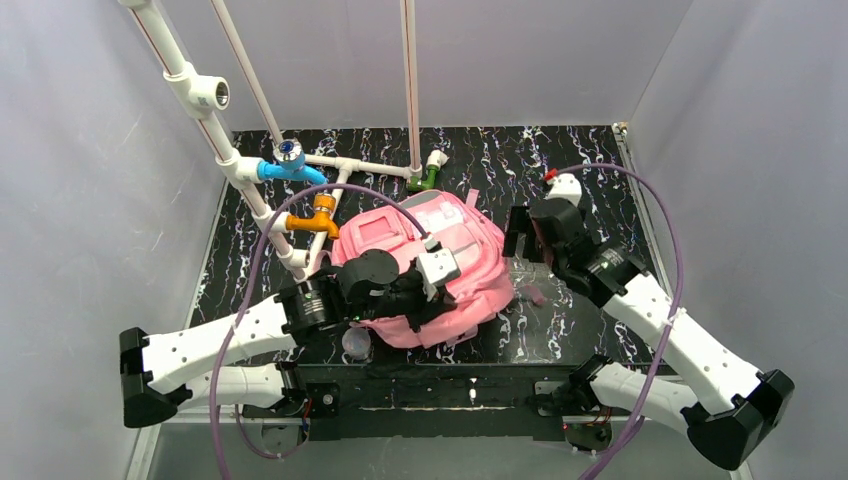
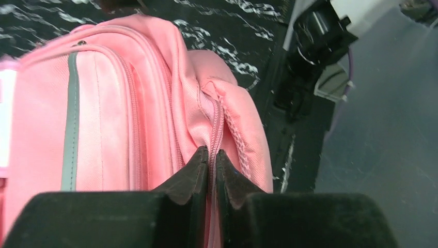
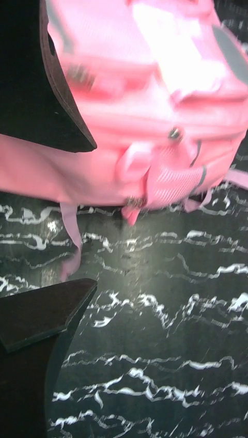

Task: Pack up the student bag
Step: Zip the student bag at the center of the board, then adjust the student bag at the center of the board.

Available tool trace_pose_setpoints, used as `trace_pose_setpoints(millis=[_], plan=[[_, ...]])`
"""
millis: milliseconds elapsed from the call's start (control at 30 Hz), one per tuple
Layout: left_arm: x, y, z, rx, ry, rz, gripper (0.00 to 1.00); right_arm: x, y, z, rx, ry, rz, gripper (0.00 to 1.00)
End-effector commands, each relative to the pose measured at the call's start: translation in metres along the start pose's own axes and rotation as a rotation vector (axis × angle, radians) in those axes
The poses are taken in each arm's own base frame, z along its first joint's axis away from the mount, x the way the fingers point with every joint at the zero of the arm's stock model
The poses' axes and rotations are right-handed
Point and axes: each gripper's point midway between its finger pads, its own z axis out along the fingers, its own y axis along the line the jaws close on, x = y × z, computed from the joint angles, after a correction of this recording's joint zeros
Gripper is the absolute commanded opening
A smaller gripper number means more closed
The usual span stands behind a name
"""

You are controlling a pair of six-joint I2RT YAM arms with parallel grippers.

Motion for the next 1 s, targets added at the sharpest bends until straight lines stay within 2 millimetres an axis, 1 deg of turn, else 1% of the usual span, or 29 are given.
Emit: trace_pose_setpoints(millis=[0, 67, 100, 133, 167, 233, 267, 300, 333, 367, 400, 467, 533, 567, 633, 667, 700, 733, 767, 800, 833, 900, 967], plan=[[0.002, -0.02, 0.0, 0.114, -0.018, -0.041, 0.21, -0.015, 0.011, -0.006, -0.055, 0.083, -0.067, 0.98], [0.014, -0.025, 0.0, 0.135, 0.026, -0.066, 0.5, -0.016, 0.004, 0.009, -0.047, 0.131, -0.099, 0.98], [0.016, -0.027, -0.001, 0.148, 0.036, -0.074, 0.67, -0.017, 0.006, 0.015, -0.063, 0.161, -0.103, 0.98], [0.016, -0.029, -0.003, 0.158, 0.039, -0.075, 0.82, -0.018, 0.013, 0.021, -0.092, 0.186, -0.109, 0.98], [0.015, -0.031, -0.007, 0.168, 0.038, -0.076, 0.89, -0.021, 0.02, 0.025, -0.121, 0.2, -0.128, 0.98], [0.01, -0.03, -0.015, 0.161, 0.032, -0.07, 0.92, -0.03, 0.039, 0.031, -0.198, 0.206, -0.159, 0.98], [0.006, -0.026, -0.019, 0.136, 0.025, -0.069, 0.93, -0.029, 0.055, 0.034, -0.282, 0.215, -0.179, 0.98], [0.003, -0.021, -0.023, 0.103, 0.021, -0.071, 0.93, -0.022, 0.079, 0.038, -0.412, 0.224, -0.19, 0.98], [0.001, -0.012, -0.027, 0.049, 0.023, -0.076, 0.92, -0.005, 0.095, 0.044, -0.509, 0.271, -0.183, 0.99], [-0.002, -0.006, -0.03, 0.014, 0.02, -0.078, 0.91, 0.009, 0.105, 0.047, -0.558, 0.328, -0.182, 0.98], [-0.004, -0.002, -0.033, -0.015, 0.021, -0.084, 0.91, 0.018, 0.112, 0.051, -0.57, 0.359, -0.182, 0.98], [-0.007, 0.005, -0.039, -0.063, 0.02, -0.103, 0.9, 0.028, 0.116, 0.06, -0.563, 0.327, -0.148, 0.98], [-0.004, 0.01, -0.039, -0.1, 0.027, -0.136, 0.89, 0.034, 0.124, 0.069, -0.598, 0.278, -0.083, 0.98], [-0.001, 0.01, -0.037, -0.106, 0.038, -0.159, 0.88, 0.041, 0.121, 0.078, -0.572, 0.296, -0.067, 0.98], [0.01, 0.009, -0.027, -0.111, 0.07, -0.209, 0.84, 0.061, 0.114, 0.092, -0.502, 0.371, -0.043, 0.95], [0.019, 0.009, -0.021, -0.122, 0.096, -0.241, 0.82, 0.069, 0.108, 0.099, -0.459, 0.39, -0.023, 0.89], [0.029, 0.01, -0.014, -0.138, 0.121, -0.274, 0.8, 0.075, 0.097, 0.107, -0.397, 0.393, 0.01, 0.81], [0.041, 0.011, -0.006, -0.151, 0.151, -0.309, 0.78, 0.078, 0.082, 0.113, -0.324, 0.378, 0.056, 0.7], [0.054, 0.01, 0.003, -0.158, 0.181, -0.333, 0.77, 0.079, 0.061, 0.12, -0.243, 0.343, 0.113, 0.52], [0.066, 0.01, 0.011, -0.171, 0.204, -0.353, 0.75, 0.078, 0.038, 0.126, -0.168, 0.304, 0.186, 0.25], [0.079, 0.013, 0.019, -0.204, 0.228, -0.387, 0.74, 0.078, 0.012, 0.131, -0.098, 0.27, 0.272, 0.03], [0.098, 0.016, 0.035, -0.247, 0.274, -0.409, 0.72, 0.081, -0.03, 0.134, -0.007, 0.236, 0.415, 0.01], [0.111, 0.025, 0.05, -0.318, 0.303, -0.4, 0.69, 0.076, -0.063, 0.13, 0.106, 0.201, 0.444, 0.01]])
